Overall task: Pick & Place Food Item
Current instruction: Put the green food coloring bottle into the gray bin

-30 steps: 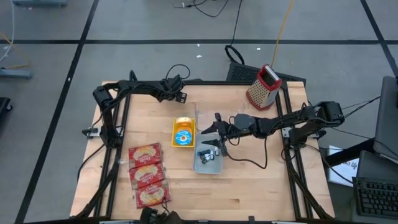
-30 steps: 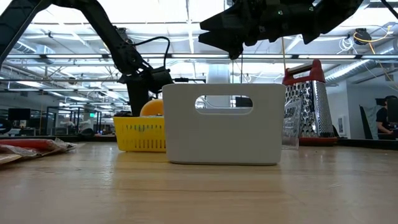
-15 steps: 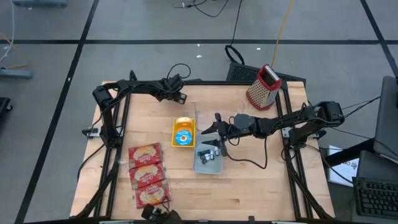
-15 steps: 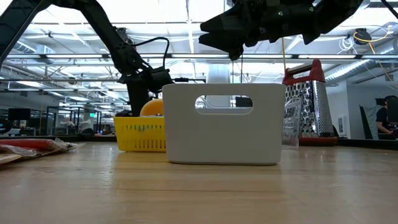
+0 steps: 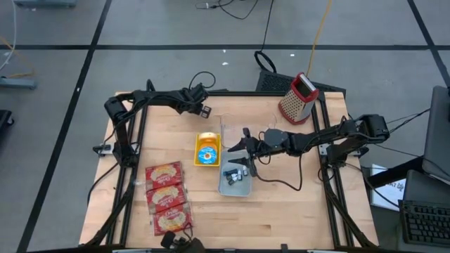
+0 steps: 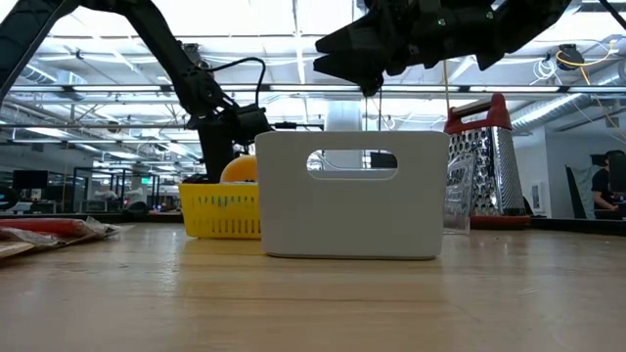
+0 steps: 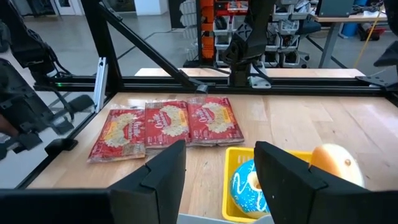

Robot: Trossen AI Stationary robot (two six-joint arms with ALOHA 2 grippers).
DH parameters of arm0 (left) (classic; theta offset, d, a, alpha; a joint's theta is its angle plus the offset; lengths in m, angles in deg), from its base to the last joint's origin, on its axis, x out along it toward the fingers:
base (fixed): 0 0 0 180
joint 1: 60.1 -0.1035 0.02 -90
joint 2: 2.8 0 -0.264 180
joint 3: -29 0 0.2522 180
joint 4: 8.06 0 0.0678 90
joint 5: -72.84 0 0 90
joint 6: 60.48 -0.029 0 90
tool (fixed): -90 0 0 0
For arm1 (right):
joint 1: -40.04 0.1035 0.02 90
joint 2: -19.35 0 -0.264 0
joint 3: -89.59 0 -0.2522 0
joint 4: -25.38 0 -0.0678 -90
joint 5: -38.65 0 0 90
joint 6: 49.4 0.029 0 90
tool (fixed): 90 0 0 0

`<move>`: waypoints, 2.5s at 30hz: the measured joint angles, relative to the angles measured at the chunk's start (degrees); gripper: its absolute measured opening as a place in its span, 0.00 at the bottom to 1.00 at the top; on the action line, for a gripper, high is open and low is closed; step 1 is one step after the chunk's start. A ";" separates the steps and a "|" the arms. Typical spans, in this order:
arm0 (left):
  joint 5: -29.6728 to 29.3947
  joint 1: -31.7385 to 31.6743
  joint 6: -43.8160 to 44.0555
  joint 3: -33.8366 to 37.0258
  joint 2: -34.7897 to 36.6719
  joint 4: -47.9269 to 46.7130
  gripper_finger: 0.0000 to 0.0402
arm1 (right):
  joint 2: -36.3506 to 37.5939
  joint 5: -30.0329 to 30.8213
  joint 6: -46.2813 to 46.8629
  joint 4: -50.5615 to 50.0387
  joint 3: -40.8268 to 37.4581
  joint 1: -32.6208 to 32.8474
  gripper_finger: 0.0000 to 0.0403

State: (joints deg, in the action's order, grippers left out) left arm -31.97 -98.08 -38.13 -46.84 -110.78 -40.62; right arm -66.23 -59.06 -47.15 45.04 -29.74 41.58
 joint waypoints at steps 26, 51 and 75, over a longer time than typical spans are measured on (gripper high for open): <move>17.95 27.96 -19.31 0.00 26.00 -2.40 0.19 | 0.26 0.46 -3.07 -0.10 0.02 -4.15 0.43; 22.86 35.41 -21.56 -0.02 25.48 6.98 0.19 | -0.57 1.47 -2.53 4.96 0.02 -3.28 0.42; 20.62 35.50 -19.84 0.00 25.48 7.49 0.26 | -0.55 1.48 -3.58 4.46 0.02 -3.28 0.11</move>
State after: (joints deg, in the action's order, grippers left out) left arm -11.35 -62.58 -57.98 -46.84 -85.30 -33.14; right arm -66.77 -57.58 -50.73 49.50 -29.71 38.30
